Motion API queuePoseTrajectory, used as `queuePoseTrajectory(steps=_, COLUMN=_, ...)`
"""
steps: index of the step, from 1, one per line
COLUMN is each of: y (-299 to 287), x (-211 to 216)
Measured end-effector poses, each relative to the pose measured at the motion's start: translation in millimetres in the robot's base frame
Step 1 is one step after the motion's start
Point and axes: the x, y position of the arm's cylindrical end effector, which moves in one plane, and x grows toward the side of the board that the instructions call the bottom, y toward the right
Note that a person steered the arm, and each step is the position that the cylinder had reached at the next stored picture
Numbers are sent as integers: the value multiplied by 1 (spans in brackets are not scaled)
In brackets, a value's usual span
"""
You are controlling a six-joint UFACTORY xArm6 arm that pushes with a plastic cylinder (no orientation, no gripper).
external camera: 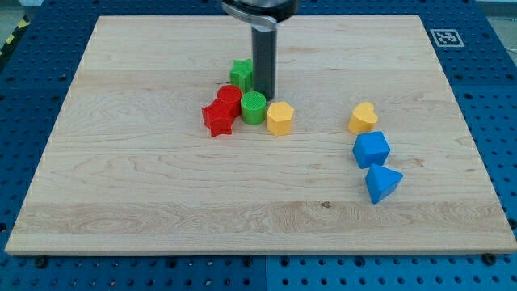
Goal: Move the yellow hexagon towards the yellow heart
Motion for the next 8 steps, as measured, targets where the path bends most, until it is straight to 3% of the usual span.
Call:
queuePoseTrajectory(steps=1, y=24, x=24)
queuePoseTrajectory(steps=3, y=62, x=31)
queuePoseTrajectory(steps=4, y=60, x=55)
queuePoseTrajectory(steps=5, y=54, x=83)
queuePoseTrajectory(steps=6, y=11, x=90)
queuePoseTrajectory(steps=7, y=-25, x=80)
queuePoseTrajectory(steps=8, y=-25, x=79)
